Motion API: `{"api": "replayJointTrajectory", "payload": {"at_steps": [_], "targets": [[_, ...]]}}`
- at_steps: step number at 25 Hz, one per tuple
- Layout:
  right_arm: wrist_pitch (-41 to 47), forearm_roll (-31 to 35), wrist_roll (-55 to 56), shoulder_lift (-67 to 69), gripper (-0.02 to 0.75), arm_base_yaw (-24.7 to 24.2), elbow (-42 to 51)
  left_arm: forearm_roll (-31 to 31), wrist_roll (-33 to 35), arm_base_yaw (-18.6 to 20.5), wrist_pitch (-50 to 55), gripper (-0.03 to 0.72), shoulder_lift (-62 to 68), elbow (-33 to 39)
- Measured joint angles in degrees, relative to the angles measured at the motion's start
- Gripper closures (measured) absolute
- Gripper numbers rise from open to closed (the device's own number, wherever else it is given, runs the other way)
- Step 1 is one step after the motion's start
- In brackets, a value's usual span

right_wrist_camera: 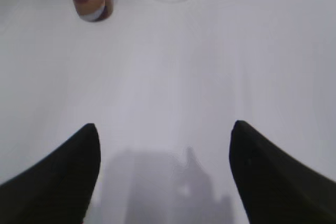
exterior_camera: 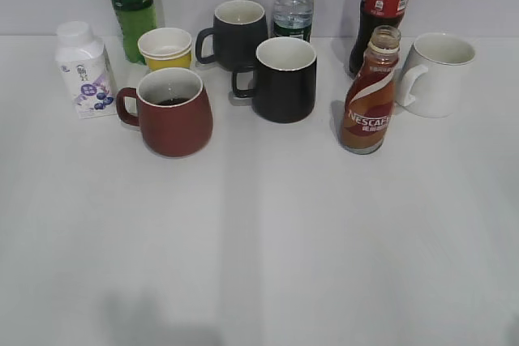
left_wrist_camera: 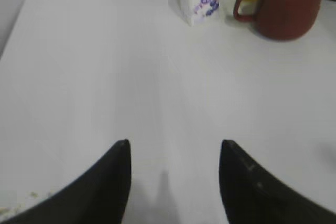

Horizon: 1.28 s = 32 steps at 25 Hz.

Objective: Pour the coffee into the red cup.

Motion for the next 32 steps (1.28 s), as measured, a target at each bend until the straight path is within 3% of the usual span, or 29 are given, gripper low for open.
{"api": "replayJointTrajectory", "payload": {"at_steps": [32], "targets": [[0.04, 0.35, 0.05, -0.12, 0.165, -2.37, 0.12, 0.06, 0.0, 1.56, 0.0, 0.27, -0.18, 0.06]]}}
